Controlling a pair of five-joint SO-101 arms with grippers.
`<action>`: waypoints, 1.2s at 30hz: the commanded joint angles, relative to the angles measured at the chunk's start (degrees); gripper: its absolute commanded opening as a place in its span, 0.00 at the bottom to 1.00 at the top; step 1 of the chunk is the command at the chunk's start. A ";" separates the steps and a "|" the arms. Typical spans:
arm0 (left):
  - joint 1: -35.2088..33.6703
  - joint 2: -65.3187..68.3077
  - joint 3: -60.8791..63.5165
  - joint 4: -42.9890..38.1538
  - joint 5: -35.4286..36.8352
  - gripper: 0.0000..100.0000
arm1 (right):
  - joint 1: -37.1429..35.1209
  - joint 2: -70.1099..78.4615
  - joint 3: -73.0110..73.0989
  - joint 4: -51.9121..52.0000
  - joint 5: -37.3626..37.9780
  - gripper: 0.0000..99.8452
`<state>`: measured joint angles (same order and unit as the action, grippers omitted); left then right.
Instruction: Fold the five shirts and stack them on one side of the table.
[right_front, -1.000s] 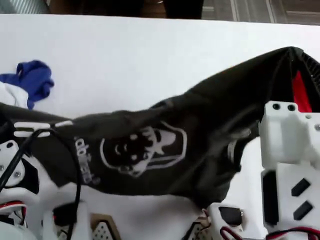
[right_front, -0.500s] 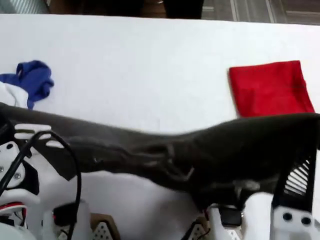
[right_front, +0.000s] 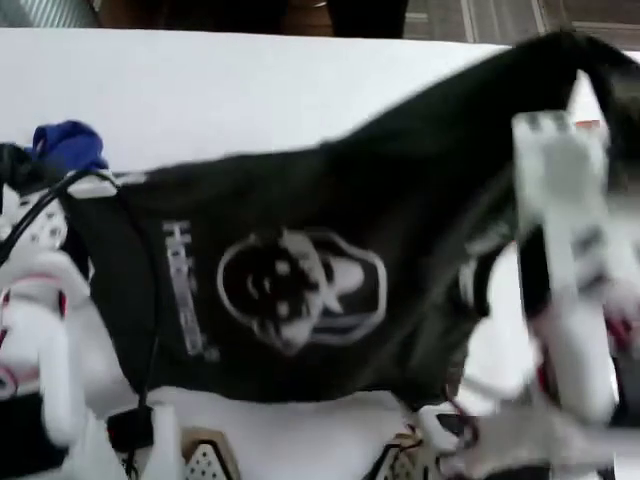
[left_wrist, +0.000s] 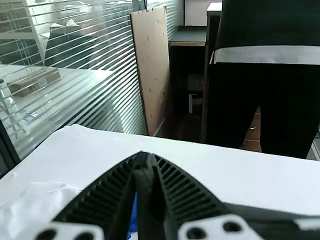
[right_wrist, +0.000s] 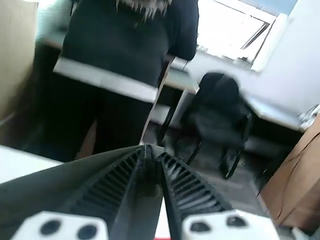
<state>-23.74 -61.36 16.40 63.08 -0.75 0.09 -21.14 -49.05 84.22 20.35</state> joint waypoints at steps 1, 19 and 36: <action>2.37 0.44 7.25 -10.37 0.26 0.03 | -1.36 6.73 -0.35 -1.80 -0.26 0.02; 9.14 56.53 -22.99 -18.55 -4.22 0.03 | -1.45 38.02 -0.97 -18.15 -0.09 0.02; 9.49 96.97 -78.90 8.18 -4.22 0.03 | -1.63 46.81 -0.44 -25.19 -0.09 0.02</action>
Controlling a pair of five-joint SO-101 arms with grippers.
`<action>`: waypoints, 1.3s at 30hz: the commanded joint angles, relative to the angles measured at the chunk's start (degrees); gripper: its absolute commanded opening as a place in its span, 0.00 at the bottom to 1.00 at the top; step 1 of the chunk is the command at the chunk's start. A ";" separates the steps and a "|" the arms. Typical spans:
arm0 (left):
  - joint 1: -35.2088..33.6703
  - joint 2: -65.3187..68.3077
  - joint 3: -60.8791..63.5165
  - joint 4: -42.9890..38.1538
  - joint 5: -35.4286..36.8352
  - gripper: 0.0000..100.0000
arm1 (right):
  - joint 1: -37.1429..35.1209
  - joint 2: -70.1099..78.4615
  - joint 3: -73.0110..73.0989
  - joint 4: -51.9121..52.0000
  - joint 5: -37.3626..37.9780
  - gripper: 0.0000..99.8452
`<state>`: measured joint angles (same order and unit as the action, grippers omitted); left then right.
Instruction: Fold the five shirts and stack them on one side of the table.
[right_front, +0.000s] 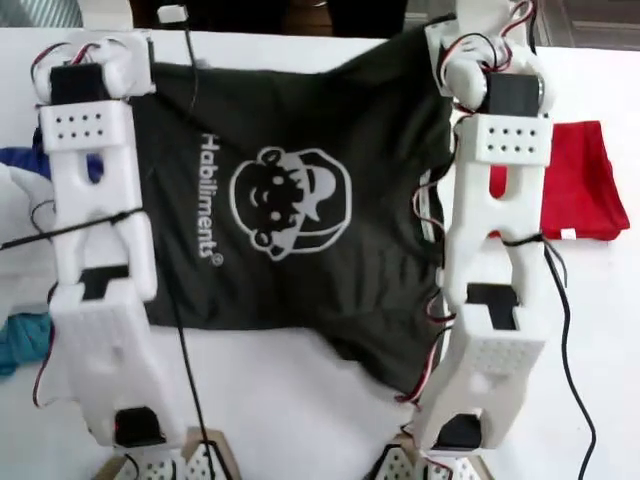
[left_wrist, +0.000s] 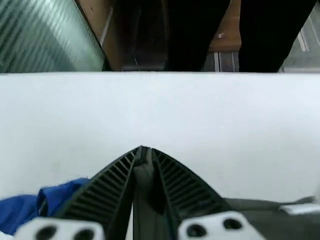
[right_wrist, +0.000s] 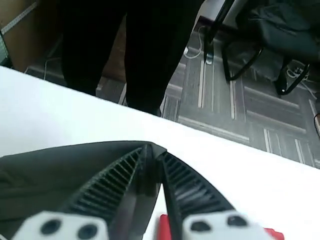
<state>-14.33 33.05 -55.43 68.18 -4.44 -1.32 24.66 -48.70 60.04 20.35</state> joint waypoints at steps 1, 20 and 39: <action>0.00 4.31 -8.13 4.48 -0.53 0.03 | -0.22 2.33 -0.70 -0.22 -0.09 0.02; -0.09 22.51 -10.15 20.40 -0.62 0.03 | -0.31 19.74 -1.23 15.78 0.26 0.02; -5.01 11.34 -6.90 34.37 -10.46 0.03 | 0.48 5.32 -0.70 39.25 0.26 0.02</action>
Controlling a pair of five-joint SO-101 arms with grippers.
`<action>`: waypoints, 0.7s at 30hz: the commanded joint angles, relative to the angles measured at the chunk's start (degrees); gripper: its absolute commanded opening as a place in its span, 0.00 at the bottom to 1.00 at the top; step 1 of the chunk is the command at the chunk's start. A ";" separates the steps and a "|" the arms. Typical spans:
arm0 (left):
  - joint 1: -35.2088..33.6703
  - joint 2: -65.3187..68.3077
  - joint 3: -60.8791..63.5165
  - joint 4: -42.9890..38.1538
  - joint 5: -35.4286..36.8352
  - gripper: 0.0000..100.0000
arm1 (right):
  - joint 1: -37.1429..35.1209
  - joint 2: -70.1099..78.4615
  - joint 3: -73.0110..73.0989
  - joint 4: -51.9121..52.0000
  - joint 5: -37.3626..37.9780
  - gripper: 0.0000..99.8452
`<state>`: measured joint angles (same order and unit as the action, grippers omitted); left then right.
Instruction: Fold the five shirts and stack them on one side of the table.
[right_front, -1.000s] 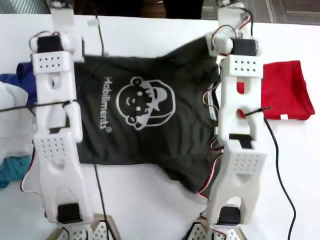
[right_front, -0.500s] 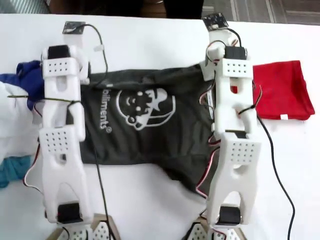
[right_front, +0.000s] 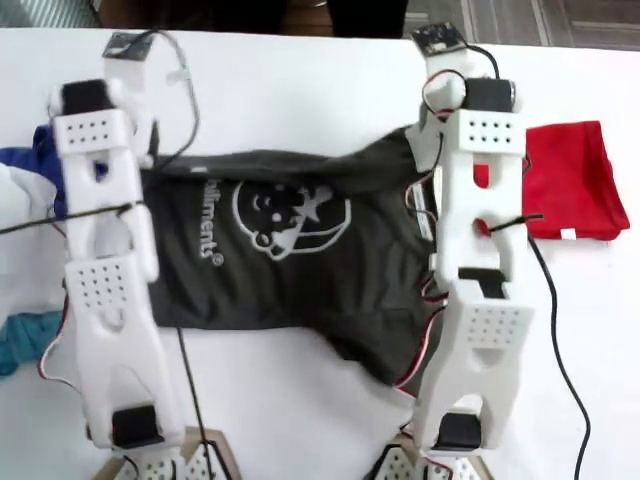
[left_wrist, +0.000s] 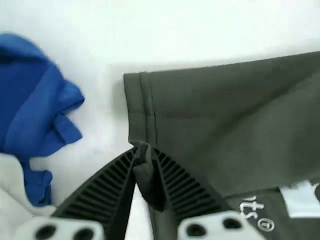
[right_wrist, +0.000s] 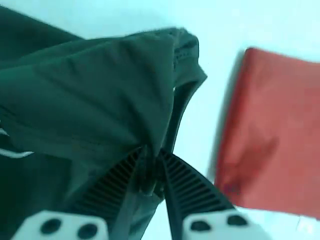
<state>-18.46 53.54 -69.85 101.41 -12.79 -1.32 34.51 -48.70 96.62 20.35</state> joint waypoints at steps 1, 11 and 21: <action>-0.79 -11.34 11.82 1.05 -2.81 0.03 | 0.66 -4.53 -0.70 3.38 0.26 0.02; -0.97 -26.64 42.77 -5.80 -4.92 0.03 | 1.27 -16.57 25.05 -2.59 4.13 0.02; -1.14 -41.93 70.81 -18.11 -8.35 0.03 | 3.82 -56.84 81.05 -28.00 9.23 0.02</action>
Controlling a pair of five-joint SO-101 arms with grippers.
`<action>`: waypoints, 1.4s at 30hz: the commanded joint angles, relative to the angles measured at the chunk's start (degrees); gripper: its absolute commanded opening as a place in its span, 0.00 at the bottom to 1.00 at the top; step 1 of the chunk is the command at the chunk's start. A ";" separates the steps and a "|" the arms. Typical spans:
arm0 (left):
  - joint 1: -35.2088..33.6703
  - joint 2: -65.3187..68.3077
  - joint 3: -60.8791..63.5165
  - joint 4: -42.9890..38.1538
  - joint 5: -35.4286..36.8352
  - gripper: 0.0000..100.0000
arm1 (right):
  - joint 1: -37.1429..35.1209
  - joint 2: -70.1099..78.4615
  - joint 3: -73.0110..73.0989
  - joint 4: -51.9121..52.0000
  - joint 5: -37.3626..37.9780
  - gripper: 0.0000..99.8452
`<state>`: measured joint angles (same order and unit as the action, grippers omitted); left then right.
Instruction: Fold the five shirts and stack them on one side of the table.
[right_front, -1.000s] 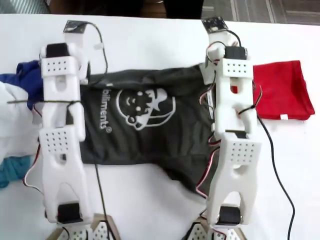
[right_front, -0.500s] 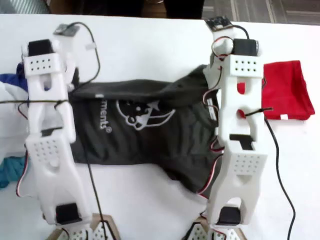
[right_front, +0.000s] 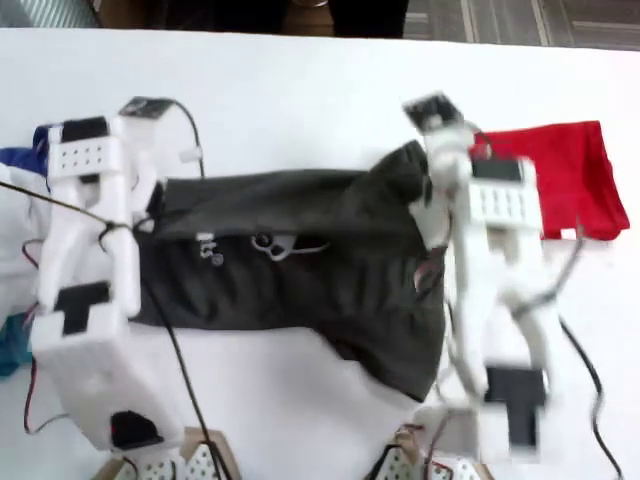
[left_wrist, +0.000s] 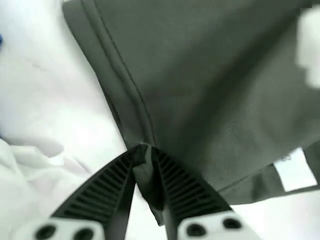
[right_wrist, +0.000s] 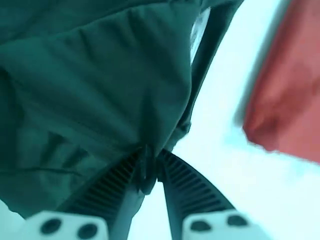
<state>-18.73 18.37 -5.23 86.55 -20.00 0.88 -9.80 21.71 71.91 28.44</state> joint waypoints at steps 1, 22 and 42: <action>-0.88 -7.91 8.48 -4.40 -1.49 0.03 | 2.07 -14.81 12.48 -3.12 1.85 0.02; -4.04 -19.08 34.77 -14.86 -4.92 0.03 | 8.48 -28.70 28.92 3.91 11.69 0.02; -3.69 -18.90 42.68 -24.09 -5.71 0.03 | 8.48 -28.70 39.65 -1.89 11.78 0.02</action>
<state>-22.15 0.70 37.32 64.13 -25.45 9.05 -36.53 61.10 71.56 39.78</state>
